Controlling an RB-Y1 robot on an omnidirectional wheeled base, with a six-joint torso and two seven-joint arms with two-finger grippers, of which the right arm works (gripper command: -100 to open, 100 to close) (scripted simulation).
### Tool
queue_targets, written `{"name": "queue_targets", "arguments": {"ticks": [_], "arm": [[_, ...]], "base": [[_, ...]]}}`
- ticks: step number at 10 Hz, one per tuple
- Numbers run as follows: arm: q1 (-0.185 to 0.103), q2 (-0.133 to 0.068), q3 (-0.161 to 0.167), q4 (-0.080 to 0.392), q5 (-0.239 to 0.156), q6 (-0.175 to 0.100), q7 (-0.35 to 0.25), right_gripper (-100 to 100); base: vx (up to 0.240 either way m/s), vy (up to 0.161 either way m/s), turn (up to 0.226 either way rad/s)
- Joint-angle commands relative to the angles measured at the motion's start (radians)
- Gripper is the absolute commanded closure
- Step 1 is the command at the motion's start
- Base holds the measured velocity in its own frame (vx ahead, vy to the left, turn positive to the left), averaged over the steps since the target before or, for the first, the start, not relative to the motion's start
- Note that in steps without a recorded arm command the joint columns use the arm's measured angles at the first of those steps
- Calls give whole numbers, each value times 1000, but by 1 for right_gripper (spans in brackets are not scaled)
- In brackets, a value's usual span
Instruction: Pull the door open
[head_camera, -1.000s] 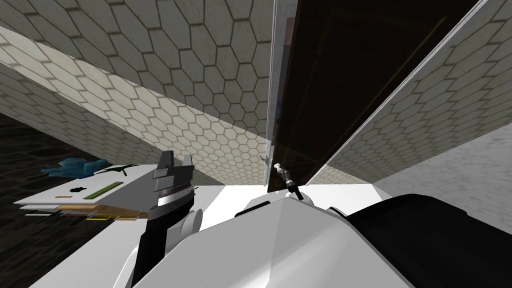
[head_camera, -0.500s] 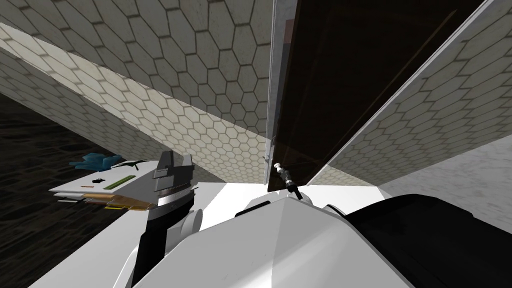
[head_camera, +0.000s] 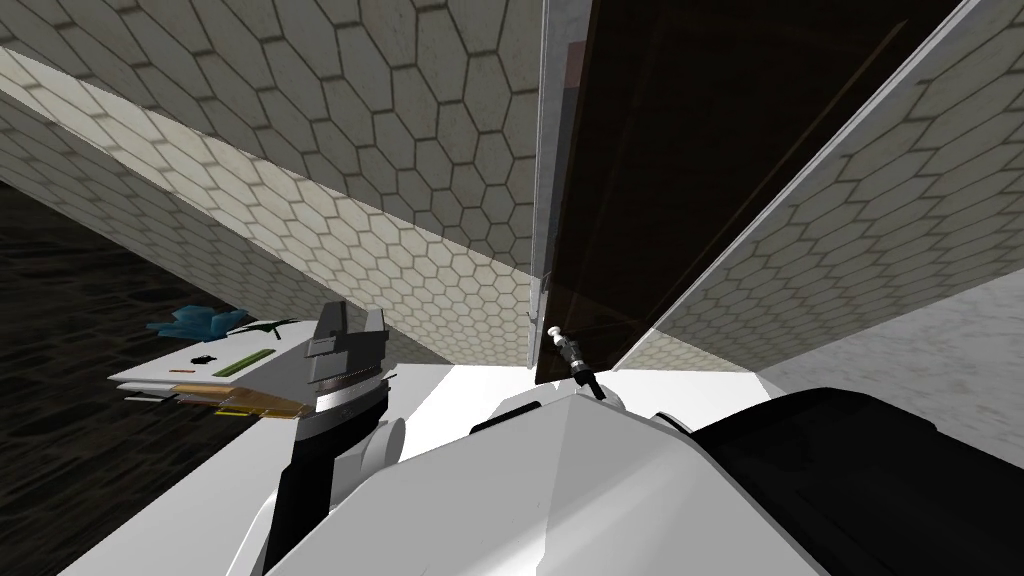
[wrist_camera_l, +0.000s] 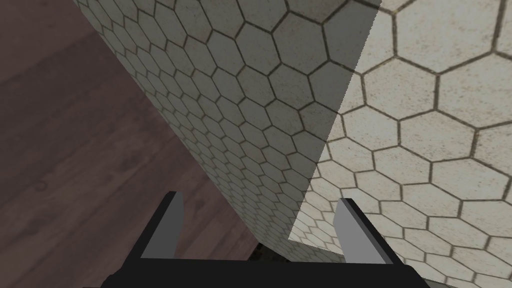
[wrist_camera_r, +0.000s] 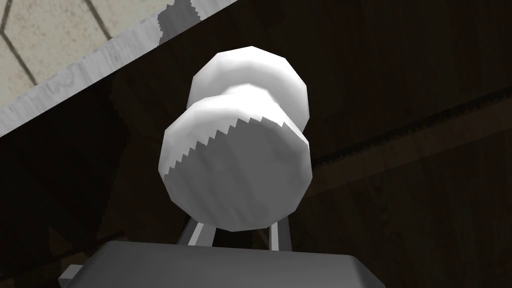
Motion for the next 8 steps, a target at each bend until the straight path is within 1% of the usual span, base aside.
{"name": "queue_targets", "arguments": {"ticks": [1, 2, 3, 4, 5, 6, 8], "arm": [[-34, 12, 13, 25, 7, -32, -8, 100], [-37, 12, 21, 26, -10, -28, -50, 100], [-40, 12, 29, 27, -27, -25, -73, 100], [-40, 12, 29, 27, -27, -25, -91, 100], [-44, 12, 37, 28, -44, -21, -118, 100], [-44, 12, 37, 28, -44, -21, -132, 100], [-44, 12, 37, 28, -44, -21, -132, 100]], "base": [[9, 8, -7], [-33, -13, 49], [-85, -45, 136], [-59, -40, 59], [-57, -14, 73], [-42, 0, 20], [-5, 2, -2]]}}
